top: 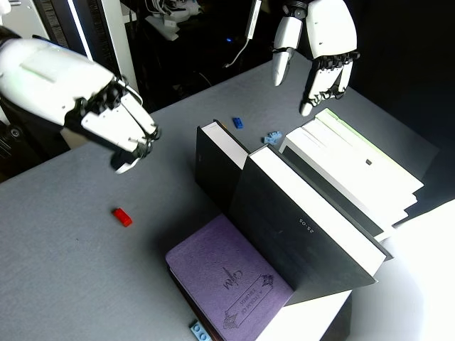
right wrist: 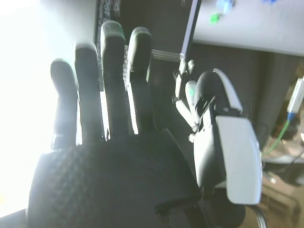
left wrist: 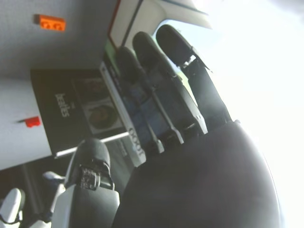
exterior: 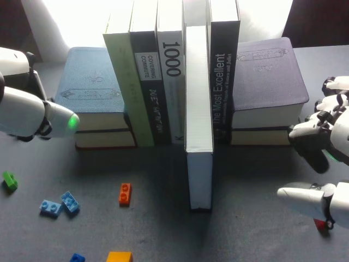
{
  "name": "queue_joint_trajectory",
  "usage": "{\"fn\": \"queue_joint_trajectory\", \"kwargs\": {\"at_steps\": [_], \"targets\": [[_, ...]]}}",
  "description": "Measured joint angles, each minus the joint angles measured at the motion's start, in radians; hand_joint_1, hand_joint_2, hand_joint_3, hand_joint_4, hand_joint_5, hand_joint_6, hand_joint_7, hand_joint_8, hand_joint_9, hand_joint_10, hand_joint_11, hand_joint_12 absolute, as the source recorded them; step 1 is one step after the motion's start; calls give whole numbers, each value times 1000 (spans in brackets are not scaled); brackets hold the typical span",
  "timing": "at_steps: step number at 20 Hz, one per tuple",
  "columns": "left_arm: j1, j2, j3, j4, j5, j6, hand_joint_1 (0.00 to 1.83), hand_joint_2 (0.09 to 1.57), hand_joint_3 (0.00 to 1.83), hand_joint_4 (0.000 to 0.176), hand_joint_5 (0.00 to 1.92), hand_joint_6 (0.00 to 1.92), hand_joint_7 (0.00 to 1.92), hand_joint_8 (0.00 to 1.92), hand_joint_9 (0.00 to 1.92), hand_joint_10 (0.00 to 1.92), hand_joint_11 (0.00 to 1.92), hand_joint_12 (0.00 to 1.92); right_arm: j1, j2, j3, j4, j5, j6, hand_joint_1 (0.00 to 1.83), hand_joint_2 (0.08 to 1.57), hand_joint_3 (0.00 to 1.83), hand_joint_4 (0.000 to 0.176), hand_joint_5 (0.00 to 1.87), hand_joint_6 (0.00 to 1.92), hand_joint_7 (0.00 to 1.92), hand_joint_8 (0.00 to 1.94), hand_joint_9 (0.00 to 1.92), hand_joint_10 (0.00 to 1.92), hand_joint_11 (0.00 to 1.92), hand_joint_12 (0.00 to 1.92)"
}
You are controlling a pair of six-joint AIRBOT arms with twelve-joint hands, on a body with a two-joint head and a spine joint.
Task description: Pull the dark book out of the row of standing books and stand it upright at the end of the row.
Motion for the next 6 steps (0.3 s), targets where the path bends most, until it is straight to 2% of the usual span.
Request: {"fn": "queue_joint_trajectory", "kwargs": {"at_steps": [1, 2, 4, 6], "targets": [[0, 0, 0, -2, -1, 0, 77, 1326, 1, 0, 853, 734, 920, 947, 795, 1254, 584, 1446, 0, -4, 0, 1, 2, 0, 15, 1237, 7, 0, 916, 1811, 997, 1864, 932, 1921, 587, 1921], [0, 0, 0, 0, -1, 0, 83, 1328, 1, 0, 811, 882, 921, 1014, 807, 1303, 626, 1492, 0, -5, 0, 1, 1, 0, 2, 1238, 6, 0, 935, 1837, 1015, 1900, 965, 1921, 663, 1921], [0, 0, -1, 0, 0, 0, 67, 1331, 0, 0, 786, 989, 920, 1092, 828, 1368, 668, 1551, 0, -5, 0, 1, 4, 0, 0, 1243, 6, 0, 944, 1896, 1014, 1934, 983, 1921, 705, 1921], [0, 0, -1, -1, 0, 0, 91, 1331, 0, 0, 774, 1051, 920, 1105, 828, 1391, 666, 1583, 0, -5, 0, 1, 3, -6, 0, 1251, 7, 0, 896, 1895, 955, 1926, 923, 1921, 663, 1921]]}}
